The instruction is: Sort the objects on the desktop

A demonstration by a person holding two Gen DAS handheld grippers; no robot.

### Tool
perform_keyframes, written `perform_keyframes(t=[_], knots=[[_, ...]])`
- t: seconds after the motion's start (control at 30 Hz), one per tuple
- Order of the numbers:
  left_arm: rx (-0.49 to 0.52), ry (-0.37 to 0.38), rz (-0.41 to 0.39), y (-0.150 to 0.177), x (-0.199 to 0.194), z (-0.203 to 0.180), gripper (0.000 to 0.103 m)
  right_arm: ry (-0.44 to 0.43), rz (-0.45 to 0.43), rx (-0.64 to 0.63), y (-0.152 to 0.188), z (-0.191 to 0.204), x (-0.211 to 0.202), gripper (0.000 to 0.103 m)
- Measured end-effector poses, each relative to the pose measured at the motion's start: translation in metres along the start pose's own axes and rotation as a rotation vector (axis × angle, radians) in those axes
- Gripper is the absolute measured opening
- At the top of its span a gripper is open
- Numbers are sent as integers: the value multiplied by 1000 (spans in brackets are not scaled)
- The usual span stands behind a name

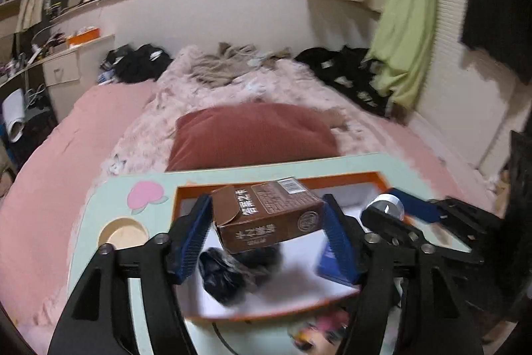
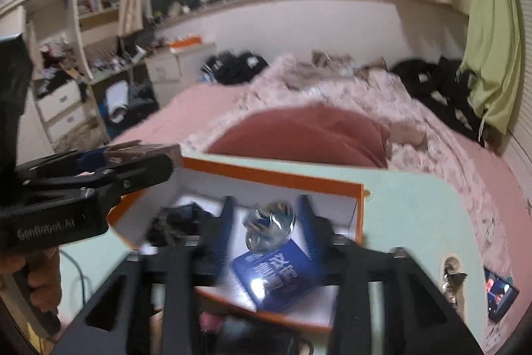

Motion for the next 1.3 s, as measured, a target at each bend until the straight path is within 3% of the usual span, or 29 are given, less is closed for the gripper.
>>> perform_keyframes(t=[0.03, 0.1, 0.17, 0.53, 0.67, 0.8, 1.0, 1.23, 1.3], knots=[[-13, -27, 45, 5, 14, 4, 82, 17, 33, -3, 5, -1, 11, 74], [-46, 12, 145, 18, 40, 13, 82, 106, 2, -103, 17, 6, 19, 75], [19, -32, 69, 23, 37, 9, 84, 92, -9, -99, 22, 4, 21, 76], [1, -2, 64, 26, 31, 9, 85, 65, -10, -93, 27, -7, 28, 76], [6, 37, -33, 30, -6, 7, 85, 15, -90, -61, 34, -6, -10, 76], [53, 82, -33, 48, -41, 3, 85, 2, -97, -72, 51, -1, -40, 76], [137, 117, 44, 101, -63, 7, 85, -60, -9, -40, 103, -11, -61, 76], [176, 50, 203, 146, -25, 10, 85, 5, 139, -42, 149, -9, -40, 76], [182, 35, 226, 153, -17, 9, 85, 24, 133, -62, 153, -5, -38, 78]])
Point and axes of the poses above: each gripper's, at about its wrist camera, not at the fingertips, and x roughly the way its jaws point, z to its left, y to its underside, the point moved 4 cm from there along x, roughly the way its jaws point, and after that the axes turned 12 degrees about z, right-handed, at the moved point
